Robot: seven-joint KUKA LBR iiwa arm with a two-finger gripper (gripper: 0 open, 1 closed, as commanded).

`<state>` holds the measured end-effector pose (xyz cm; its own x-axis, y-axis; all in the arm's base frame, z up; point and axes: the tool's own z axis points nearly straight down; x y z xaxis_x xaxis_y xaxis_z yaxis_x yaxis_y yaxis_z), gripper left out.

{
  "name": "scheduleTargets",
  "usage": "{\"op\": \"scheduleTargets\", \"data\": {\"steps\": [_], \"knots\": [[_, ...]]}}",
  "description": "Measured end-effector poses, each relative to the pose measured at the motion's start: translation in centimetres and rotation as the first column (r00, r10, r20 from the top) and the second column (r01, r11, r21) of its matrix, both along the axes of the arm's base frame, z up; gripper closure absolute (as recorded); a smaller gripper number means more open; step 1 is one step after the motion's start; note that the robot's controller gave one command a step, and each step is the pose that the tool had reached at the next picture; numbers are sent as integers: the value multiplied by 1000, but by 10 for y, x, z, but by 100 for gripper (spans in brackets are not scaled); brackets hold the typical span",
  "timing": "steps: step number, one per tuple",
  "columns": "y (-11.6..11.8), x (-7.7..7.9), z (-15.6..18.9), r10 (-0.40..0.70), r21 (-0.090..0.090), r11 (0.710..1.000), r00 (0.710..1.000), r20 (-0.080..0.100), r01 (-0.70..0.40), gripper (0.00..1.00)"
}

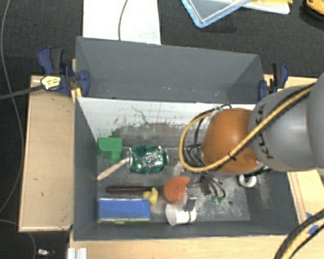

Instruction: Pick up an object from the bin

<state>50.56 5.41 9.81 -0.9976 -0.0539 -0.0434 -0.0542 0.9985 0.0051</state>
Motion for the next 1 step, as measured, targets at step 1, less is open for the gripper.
{"op": "scheduleTargets", "data": {"steps": [1], "knots": [[17,4,-26,50,3,999,999,14,-50,0]]}}
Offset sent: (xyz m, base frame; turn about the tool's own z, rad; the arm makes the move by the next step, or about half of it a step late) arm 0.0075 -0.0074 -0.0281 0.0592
